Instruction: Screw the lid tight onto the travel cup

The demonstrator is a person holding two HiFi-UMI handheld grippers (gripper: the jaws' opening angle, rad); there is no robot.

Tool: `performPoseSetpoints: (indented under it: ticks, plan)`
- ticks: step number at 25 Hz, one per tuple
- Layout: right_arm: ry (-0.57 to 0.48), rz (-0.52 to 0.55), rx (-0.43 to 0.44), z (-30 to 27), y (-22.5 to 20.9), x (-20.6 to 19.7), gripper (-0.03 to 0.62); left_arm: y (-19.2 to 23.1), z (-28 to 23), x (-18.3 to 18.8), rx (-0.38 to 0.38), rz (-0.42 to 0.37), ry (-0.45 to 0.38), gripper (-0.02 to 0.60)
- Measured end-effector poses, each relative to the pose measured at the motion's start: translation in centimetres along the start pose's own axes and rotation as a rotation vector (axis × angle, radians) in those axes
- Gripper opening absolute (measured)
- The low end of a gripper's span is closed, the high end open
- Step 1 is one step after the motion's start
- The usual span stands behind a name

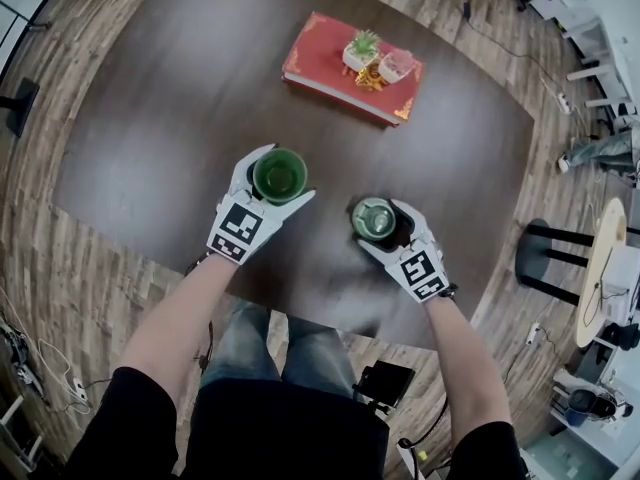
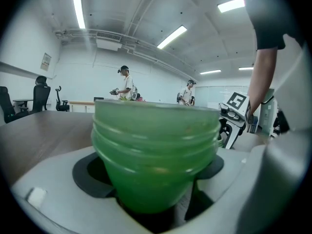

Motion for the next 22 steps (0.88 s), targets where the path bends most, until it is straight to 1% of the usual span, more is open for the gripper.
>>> performPoseSetpoints:
  ticks: [3, 8, 13, 17, 20, 22]
  plan:
    - [-0.03, -0.019, -0.018, -0.4, 0.0, -0.1, 0.422, 0.1, -0.2, -0.2, -0.002, -0.002, -0.002, 0.413]
    - [-0.041, -0.038, -0.025, -0.5, 0.2, 0.1, 0.42, -0.3, -0.2, -0.3, -0.036, -0.017, -0.002, 0.42]
    - [-0.084, -0.118, -0.053, 0.1, -0.8, 0.4, 0.417, -0.6, 0.1, 0.3, -0.05, -0.037, -0.022, 0.422]
    - [-0.09, -0.126, -0.074, 1.4, -1.6, 0.6, 0.416, -1.3, 0.3, 0.9, -0.067, -0.074, -0.013, 0.422]
    - [-0.109, -0.169, -0.078, 2.0, -2.0, 0.4, 0.414, -1.9, 0.9, 1.5, -0.072, -0.072, -0.01, 0.423]
    - [-0.131, -0.192, -0.101, 2.5, -2.2, 1.0, 0.413, -2.4, 1.3, 2.0, -0.074, -0.078, -0.013, 0.423]
Point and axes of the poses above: the fingertips, and each gripper's own axes: z backward along the fingers, y to its left, x out of its top, the point moved 5 cm from there along z, backward along the fingers, and after that the axes turned 5 degrees about y, right-handed, at the moved point
